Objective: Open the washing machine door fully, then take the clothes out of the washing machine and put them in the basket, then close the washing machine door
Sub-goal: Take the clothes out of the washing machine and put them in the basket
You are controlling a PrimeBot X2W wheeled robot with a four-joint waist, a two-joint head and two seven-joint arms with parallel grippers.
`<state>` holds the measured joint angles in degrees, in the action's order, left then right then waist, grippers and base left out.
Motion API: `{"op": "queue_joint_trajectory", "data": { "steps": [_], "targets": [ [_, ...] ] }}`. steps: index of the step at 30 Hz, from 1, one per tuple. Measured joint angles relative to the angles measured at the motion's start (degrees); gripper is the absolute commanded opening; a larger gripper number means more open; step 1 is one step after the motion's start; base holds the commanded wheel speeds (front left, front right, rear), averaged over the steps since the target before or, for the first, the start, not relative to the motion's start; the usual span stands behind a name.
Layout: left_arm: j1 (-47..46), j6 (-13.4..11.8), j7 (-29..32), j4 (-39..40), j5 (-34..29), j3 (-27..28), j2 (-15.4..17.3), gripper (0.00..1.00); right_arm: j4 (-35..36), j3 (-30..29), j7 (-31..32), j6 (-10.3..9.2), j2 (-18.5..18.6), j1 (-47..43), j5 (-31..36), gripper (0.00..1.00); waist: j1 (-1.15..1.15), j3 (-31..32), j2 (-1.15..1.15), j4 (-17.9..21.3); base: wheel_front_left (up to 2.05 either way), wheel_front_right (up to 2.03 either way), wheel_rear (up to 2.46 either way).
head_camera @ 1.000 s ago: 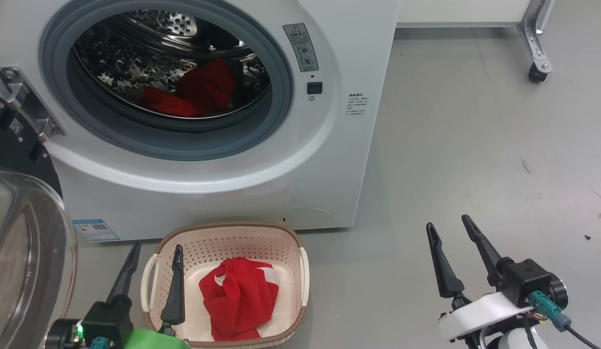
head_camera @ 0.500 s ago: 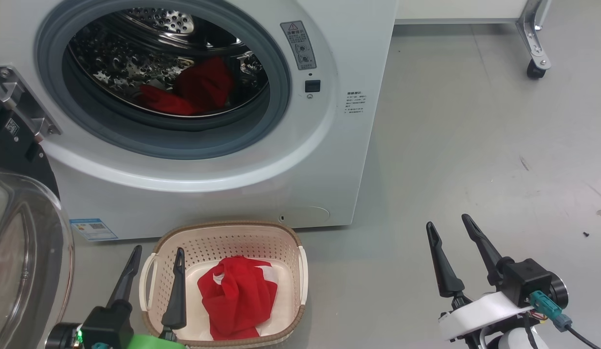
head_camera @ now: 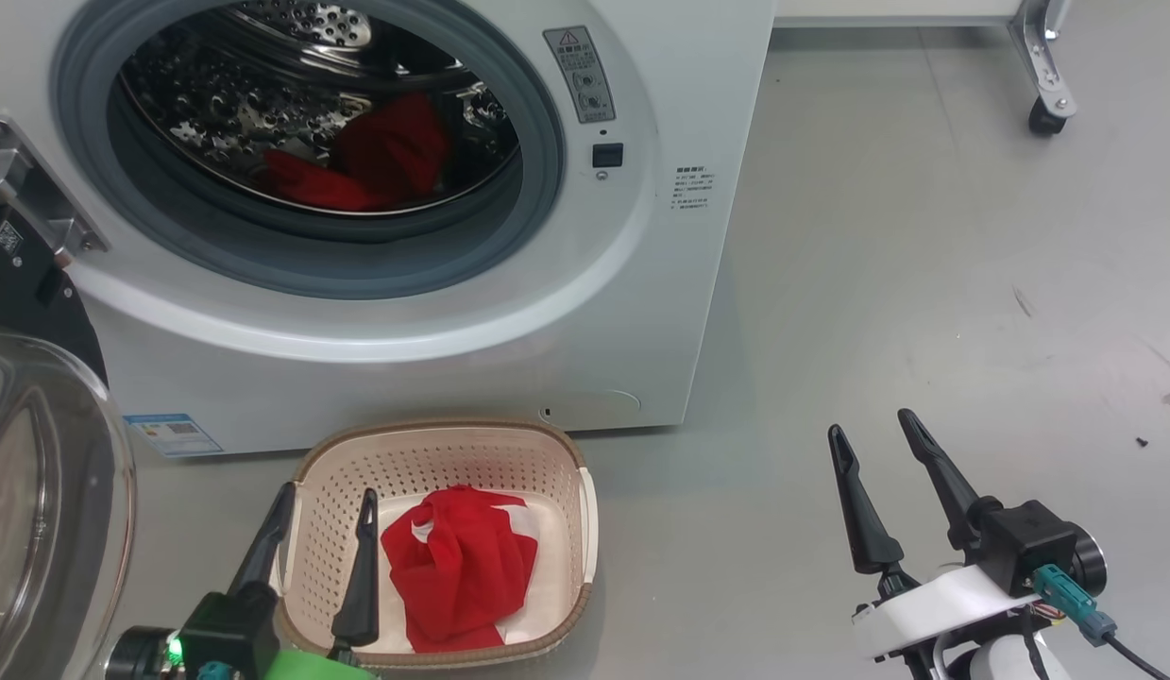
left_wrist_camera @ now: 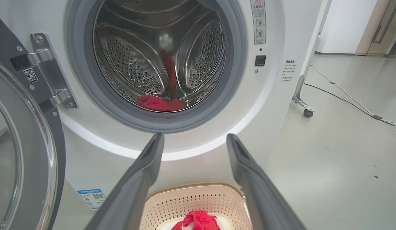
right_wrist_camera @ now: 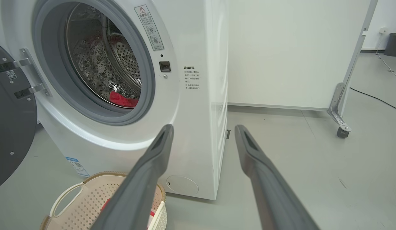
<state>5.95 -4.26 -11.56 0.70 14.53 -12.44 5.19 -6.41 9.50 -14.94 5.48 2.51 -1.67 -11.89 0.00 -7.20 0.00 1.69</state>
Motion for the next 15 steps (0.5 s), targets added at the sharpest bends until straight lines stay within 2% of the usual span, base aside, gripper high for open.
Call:
{"op": "queue_joint_trajectory", "data": {
  "steps": [15],
  "targets": [
    [-10.6, 1.5, 3.8, -2.7, 0.3, -0.8, 0.0, 1.0, 3.7, 2.0, 0.0, 0.44, 0.0, 1.8, 0.9, 1.0, 0.0, -7.7, 0.0, 1.2, 0.0, 0.0, 0.0]
  ]
}}
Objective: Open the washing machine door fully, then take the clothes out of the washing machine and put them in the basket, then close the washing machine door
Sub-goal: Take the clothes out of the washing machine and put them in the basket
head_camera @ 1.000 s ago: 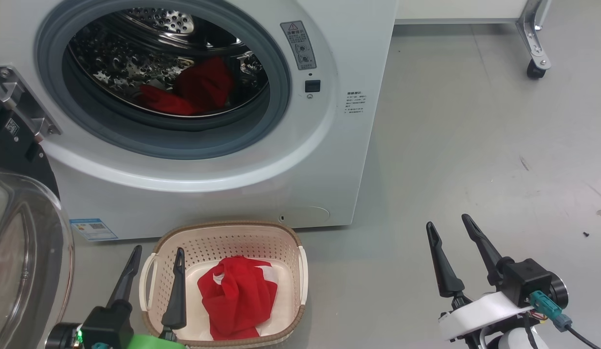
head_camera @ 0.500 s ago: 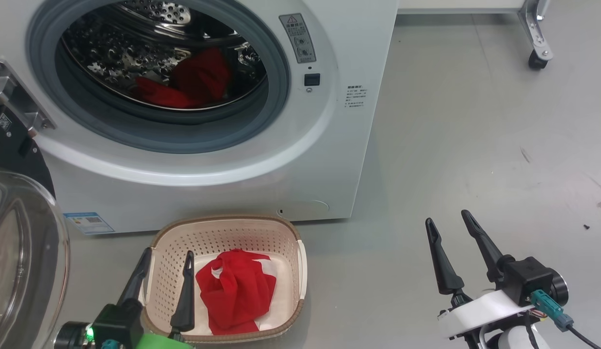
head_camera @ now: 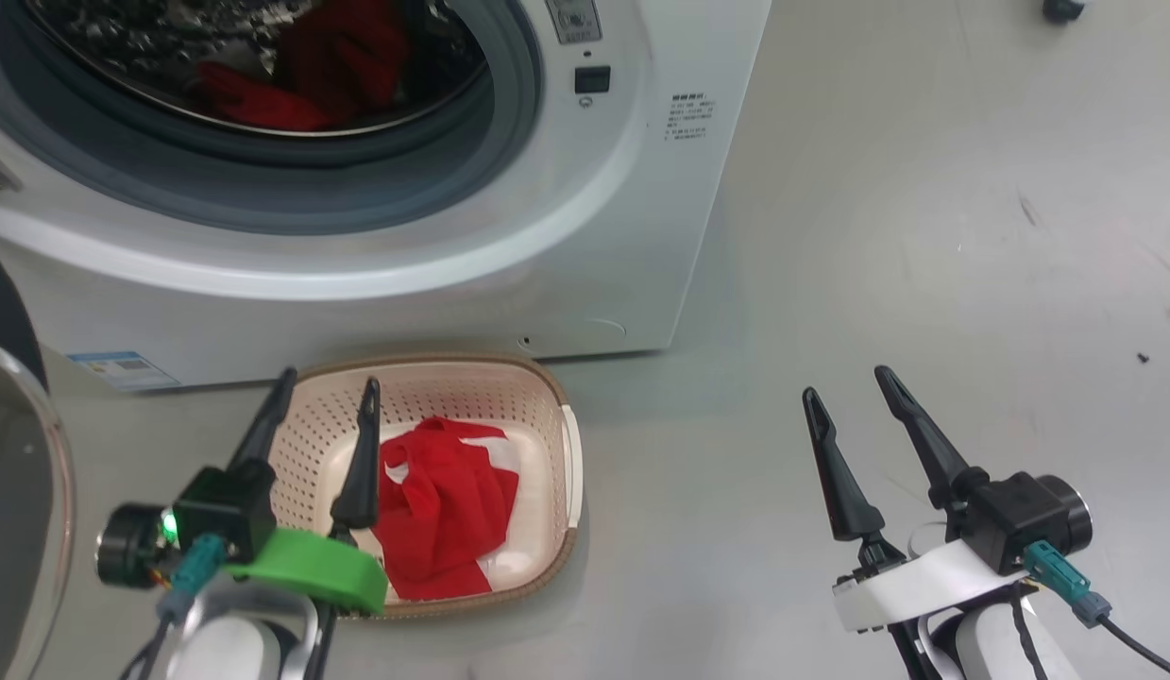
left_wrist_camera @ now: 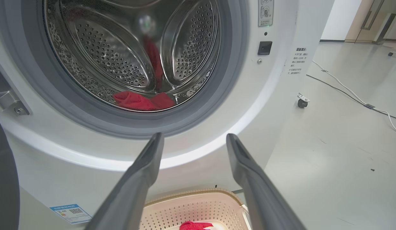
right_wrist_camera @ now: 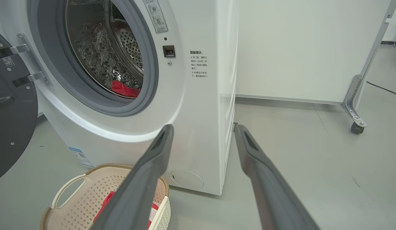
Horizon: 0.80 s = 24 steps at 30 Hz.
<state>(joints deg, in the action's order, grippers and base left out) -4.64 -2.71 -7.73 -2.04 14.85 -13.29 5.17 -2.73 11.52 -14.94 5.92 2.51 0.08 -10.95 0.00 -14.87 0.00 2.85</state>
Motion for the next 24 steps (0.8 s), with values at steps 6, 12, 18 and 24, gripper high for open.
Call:
{"op": "queue_joint_trajectory", "data": {
  "steps": [6, 12, 18, 24],
  "targets": [
    [-7.4, 0.1, 1.2, -1.4, -0.1, 1.5, 1.2, 1.0, 1.4, 1.5, 0.0, 0.05, 0.0, 2.3, -0.1, 1.0, 0.0, -4.5, 0.0, 1.3, 0.0, 0.0, 0.0],
    [-14.9, 1.6, 4.3, -3.3, 0.4, 2.7, 2.8, 1.0, 2.7, 2.7, 0.0, 0.05, 0.1, 4.9, -1.8, 1.0, 0.0, -9.1, 0.0, 3.2, 0.0, 0.0, 0.0],
    [-23.5, 3.0, 8.7, -5.4, 1.9, 4.5, 4.8, 1.0, 3.6, 4.3, 0.0, 0.04, 0.1, 7.8, -3.8, 1.0, 0.0, -13.8, 0.0, 5.3, 0.0, 0.0, 0.0],
    [-30.9, 4.5, 14.4, -8.5, 3.3, 6.1, 8.0, 1.0, 3.7, 5.3, 0.0, -0.52, 0.1, 10.7, -5.7, 1.0, 0.0, -18.2, 0.0, 7.7, 0.0, 0.0, 0.0]
  ]
}}
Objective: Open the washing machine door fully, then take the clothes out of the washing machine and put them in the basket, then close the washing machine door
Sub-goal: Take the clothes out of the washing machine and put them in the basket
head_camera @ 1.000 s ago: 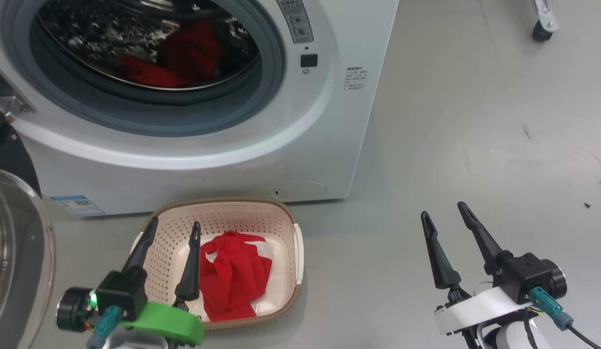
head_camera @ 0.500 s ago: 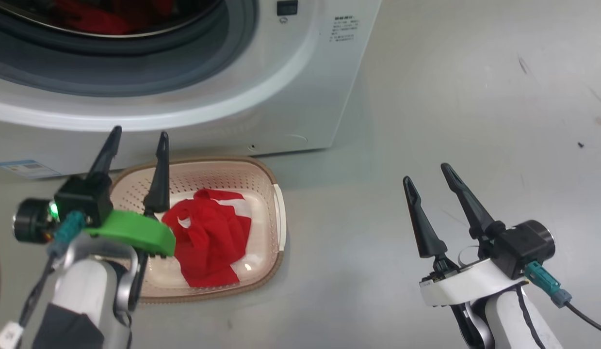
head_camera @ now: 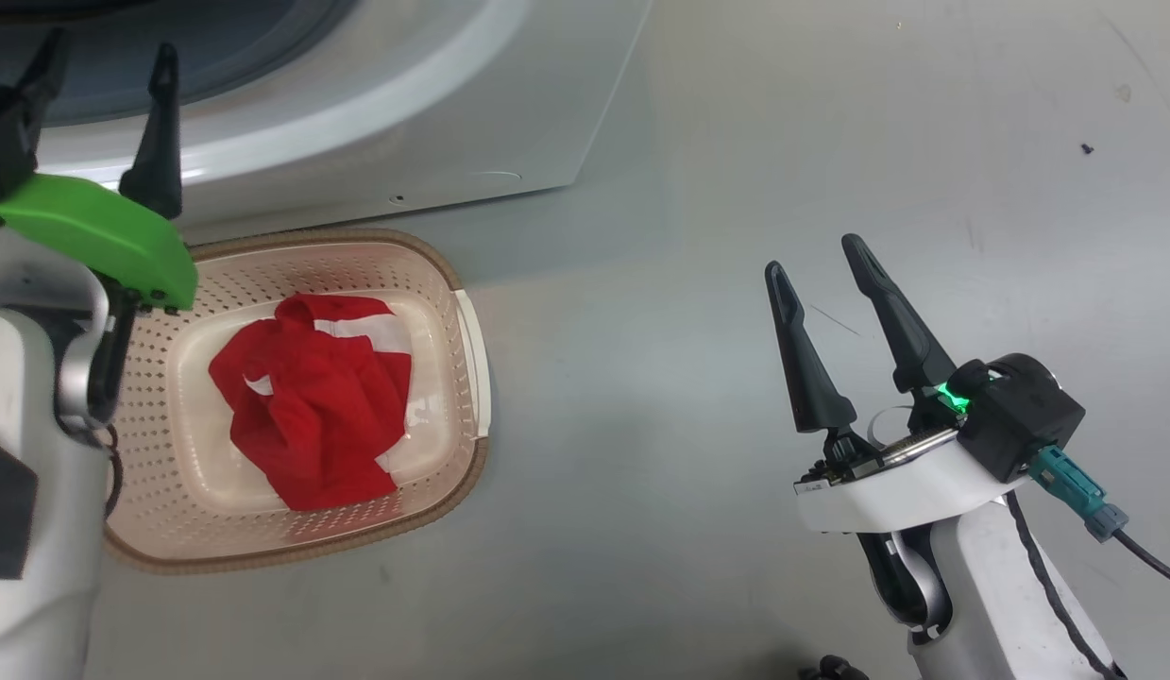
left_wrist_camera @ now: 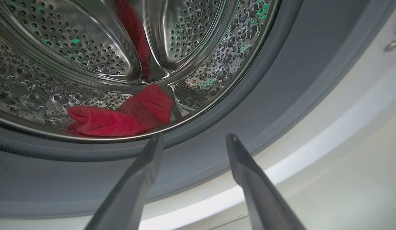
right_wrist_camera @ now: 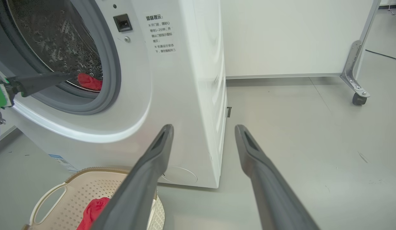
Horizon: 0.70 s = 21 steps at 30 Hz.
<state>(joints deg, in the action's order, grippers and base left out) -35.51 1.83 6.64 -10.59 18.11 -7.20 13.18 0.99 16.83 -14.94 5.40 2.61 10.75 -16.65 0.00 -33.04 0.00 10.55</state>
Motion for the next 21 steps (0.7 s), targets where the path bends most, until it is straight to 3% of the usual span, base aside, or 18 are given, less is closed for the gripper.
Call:
{"op": "queue_joint_trajectory", "data": {
  "steps": [21],
  "targets": [
    [-20.1, 2.9, 17.1, -8.2, -0.8, 2.7, 13.5, 1.0, 0.0, 4.9, 0.0, -2.03, 0.0, 4.4, -7.1, 1.0, -0.01, -7.4, 0.0, 9.2, 0.0, 0.0, 0.0]
  ]
}}
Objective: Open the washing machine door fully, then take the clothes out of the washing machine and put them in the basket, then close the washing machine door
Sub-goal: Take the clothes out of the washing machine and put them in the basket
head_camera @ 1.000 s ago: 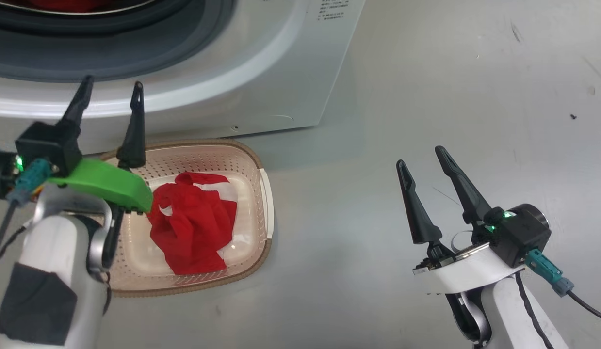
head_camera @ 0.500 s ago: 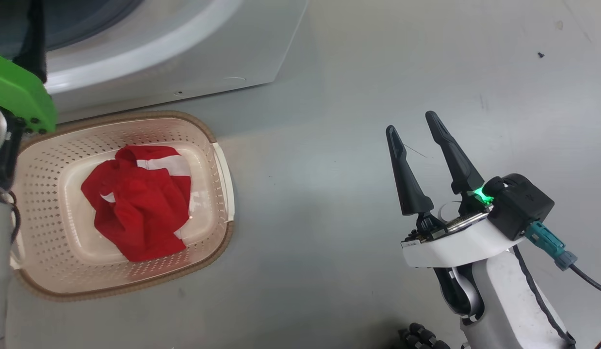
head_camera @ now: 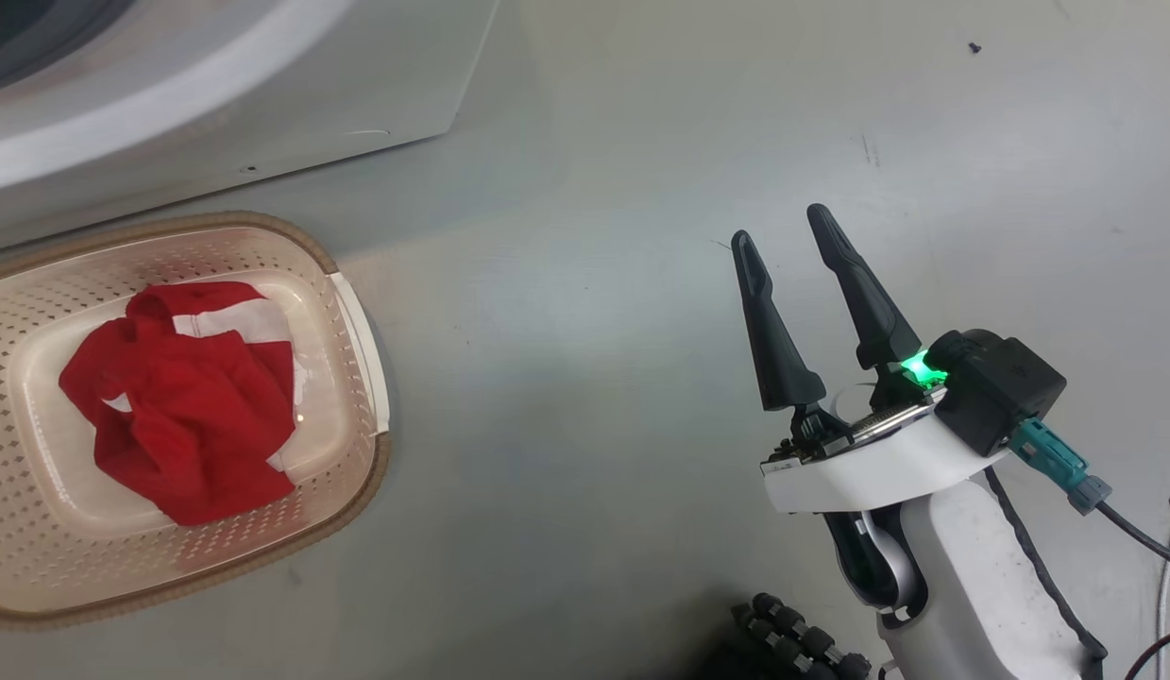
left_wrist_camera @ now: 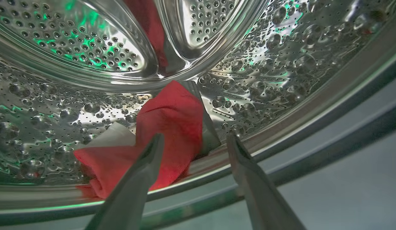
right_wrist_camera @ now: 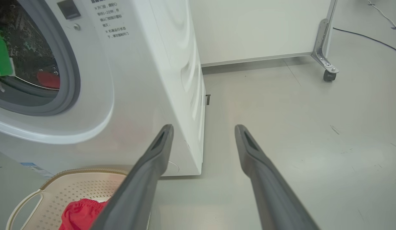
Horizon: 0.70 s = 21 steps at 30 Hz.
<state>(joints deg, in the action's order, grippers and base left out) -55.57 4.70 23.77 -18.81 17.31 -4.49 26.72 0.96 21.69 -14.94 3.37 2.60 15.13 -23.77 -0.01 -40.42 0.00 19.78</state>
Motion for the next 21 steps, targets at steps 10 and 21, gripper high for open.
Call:
{"op": "queue_joint_trajectory", "data": {
  "steps": [10, 21],
  "targets": [
    [-6.8, 0.4, 5.0, -3.2, -1.2, 0.3, 2.7, 1.0, 0.3, 1.0, 0.0, -0.57, 0.0, 1.8, -0.9, 1.0, 0.0, -2.4, 0.0, 1.8, 0.0, 0.0, 0.0],
    [-8.0, 0.2, 11.9, -8.6, -2.5, 0.1, 5.0, 1.0, 0.3, 1.2, 0.0, -1.11, 0.0, 3.2, -1.4, 1.0, 0.0, -3.4, 0.0, 2.6, 0.0, 0.0, 0.0]
  ]
}}
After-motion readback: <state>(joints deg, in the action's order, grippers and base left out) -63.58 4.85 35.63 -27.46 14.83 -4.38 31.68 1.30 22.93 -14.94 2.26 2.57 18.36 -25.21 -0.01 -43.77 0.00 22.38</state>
